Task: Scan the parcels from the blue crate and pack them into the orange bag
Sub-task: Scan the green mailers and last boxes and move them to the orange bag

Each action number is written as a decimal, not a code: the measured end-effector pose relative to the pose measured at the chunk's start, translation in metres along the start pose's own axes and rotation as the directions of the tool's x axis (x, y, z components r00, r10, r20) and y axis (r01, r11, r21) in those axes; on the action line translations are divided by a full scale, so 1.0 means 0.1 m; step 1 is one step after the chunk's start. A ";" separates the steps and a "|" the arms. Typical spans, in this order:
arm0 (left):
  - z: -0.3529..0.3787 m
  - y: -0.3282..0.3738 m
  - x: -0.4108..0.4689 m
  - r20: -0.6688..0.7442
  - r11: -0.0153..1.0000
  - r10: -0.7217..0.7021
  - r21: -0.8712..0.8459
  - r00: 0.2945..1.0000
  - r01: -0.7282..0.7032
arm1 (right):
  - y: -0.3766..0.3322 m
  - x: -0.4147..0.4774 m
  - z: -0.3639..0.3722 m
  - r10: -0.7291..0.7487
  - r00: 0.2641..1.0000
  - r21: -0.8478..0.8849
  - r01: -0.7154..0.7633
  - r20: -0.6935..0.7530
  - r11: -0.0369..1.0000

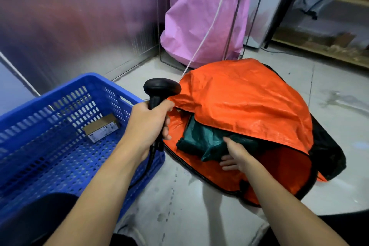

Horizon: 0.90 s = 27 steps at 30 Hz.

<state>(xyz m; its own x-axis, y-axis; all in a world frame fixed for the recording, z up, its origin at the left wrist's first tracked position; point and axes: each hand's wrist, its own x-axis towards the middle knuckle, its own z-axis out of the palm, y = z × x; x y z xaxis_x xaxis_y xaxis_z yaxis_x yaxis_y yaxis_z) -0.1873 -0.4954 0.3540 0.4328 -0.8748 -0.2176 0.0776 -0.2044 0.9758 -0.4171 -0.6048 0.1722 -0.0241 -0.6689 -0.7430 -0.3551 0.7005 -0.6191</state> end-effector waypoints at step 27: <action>-2.27 0.51 -1.05 -0.230 0.876 0.085 -0.447 0.969 -0.183 | -1.37 -1.53 1.56 -0.523 0.676 -0.183 0.685 0.519 0.705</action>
<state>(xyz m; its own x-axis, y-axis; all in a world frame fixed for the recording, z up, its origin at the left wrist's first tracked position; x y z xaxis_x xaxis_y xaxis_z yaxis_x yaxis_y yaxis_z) -0.0250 -0.3139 0.4314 0.6330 -0.7642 -0.1237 0.3901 0.1769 0.9036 -0.2185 -0.5596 0.3314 0.6541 -0.6896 -0.3109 -0.4382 -0.0105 -0.8988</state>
